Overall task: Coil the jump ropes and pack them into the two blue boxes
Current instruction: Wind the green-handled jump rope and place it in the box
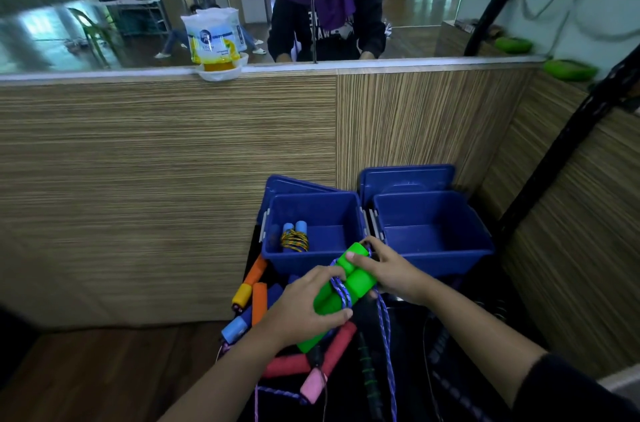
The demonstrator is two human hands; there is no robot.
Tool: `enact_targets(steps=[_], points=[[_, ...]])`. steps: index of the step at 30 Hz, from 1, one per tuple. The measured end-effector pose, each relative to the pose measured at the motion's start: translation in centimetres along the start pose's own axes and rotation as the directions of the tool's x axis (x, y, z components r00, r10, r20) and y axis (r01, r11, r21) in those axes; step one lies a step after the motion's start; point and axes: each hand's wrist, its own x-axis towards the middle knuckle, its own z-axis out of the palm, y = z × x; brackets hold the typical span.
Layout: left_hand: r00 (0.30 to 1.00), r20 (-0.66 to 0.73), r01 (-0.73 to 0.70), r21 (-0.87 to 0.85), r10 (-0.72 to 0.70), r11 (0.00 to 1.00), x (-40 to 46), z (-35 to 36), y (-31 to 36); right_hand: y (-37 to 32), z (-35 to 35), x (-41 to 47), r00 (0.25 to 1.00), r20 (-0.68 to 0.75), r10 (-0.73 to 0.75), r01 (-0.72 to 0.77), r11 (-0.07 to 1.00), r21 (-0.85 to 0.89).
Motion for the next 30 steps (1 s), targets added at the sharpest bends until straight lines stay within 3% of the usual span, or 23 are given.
enact_targets(steps=[5, 9, 15, 21, 23, 26, 30], points=[[0.996, -0.029, 0.084, 0.137, -0.081, 0.987, -0.7, 1.3, 1.5, 0.5, -0.4, 0.0, 0.999, 0.001, 0.033, -0.033, 0.999, 0.02], [0.988, -0.129, 0.089, 0.063, -0.081, 0.994, -1.3, 2.3, 1.6, 0.4, -0.2, 0.1, 0.999, 0.028, 0.036, -0.037, 0.999, 0.028], [0.984, -0.15, 0.103, 0.038, -0.096, 0.994, -1.3, 1.5, 1.9, 0.5, 0.6, 0.2, 0.999, 0.043, 0.034, -0.046, 0.945, 0.325], [0.97, -0.2, 0.124, -0.084, -0.138, 0.989, -1.4, 1.0, 1.8, 1.3, 0.7, 0.5, 0.986, 0.167, -0.007, -0.082, 0.848, 0.524], [0.966, -0.212, 0.127, -0.115, -0.149, 0.985, -1.5, 0.9, 1.6, 1.7, 0.6, 0.7, 0.992, 0.123, 0.041, -0.104, 0.822, 0.56], [0.953, -0.259, 0.09, -0.245, -0.155, 0.965, -1.2, 0.2, 2.2, 2.6, 1.4, 0.2, 0.996, 0.007, 0.086, -0.083, 0.927, 0.365], [0.921, -0.346, 0.048, -0.351, -0.177, 0.935, -0.2, -1.1, 2.6, 3.9, 4.1, -0.4, 1.0, -0.025, -0.007, 0.009, 0.999, 0.046]])
